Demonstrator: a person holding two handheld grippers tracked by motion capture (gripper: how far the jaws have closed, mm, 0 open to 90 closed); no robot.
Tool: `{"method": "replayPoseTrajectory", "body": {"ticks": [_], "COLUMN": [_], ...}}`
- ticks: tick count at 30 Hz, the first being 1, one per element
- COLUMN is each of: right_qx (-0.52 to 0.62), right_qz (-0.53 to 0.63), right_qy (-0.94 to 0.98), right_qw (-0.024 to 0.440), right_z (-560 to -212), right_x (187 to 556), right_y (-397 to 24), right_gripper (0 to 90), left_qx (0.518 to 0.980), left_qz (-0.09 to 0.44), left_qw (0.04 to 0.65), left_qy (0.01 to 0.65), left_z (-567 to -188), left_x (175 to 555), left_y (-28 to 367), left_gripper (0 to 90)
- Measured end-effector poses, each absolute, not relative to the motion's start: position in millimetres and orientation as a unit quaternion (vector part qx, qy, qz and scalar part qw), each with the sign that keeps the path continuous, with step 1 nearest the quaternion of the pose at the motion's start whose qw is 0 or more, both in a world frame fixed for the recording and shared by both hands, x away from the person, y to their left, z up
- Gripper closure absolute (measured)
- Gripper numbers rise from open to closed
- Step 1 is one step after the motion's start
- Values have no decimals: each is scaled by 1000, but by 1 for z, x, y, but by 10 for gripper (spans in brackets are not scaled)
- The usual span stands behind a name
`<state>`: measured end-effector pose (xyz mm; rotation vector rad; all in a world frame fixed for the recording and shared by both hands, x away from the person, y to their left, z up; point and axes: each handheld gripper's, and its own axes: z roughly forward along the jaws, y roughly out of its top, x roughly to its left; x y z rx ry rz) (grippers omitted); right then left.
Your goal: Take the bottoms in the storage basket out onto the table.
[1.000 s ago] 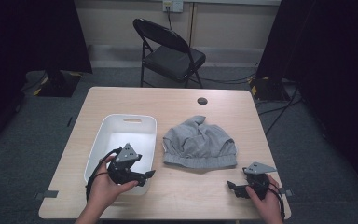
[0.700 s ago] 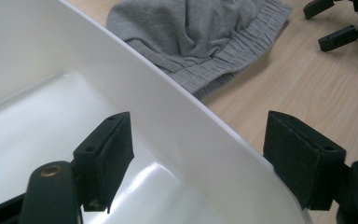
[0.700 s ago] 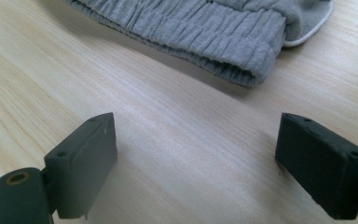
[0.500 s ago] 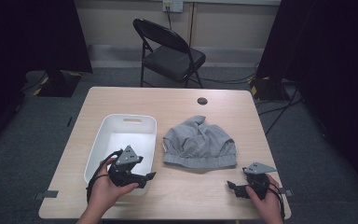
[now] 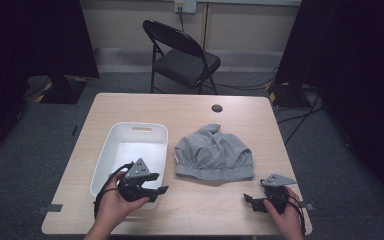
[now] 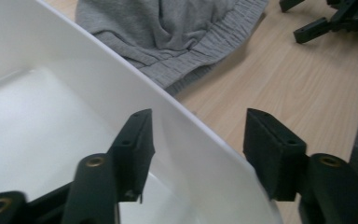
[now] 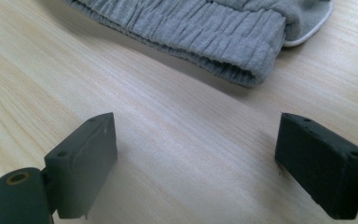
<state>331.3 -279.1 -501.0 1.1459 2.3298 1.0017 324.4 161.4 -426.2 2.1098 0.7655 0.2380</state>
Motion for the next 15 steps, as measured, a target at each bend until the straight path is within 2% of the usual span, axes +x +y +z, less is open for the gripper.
{"method": "replayPoseTrajectory", "body": {"ticks": [4,15], "right_qx": [405,405], "right_qz": [354,354], "right_qy": [824,824], "right_qw": [178,178], "right_z": [-501,-501], "right_x": [331,331], "right_y": [-279,-279], "right_gripper": [119,119], "left_qx": [846,839], "left_qz": [96,85], "left_qw": [426,435], "left_qy": [304,315], "left_z": [-425,-426], "left_x": [323,324], "left_y": [160,162], "left_gripper": [533,552]}}
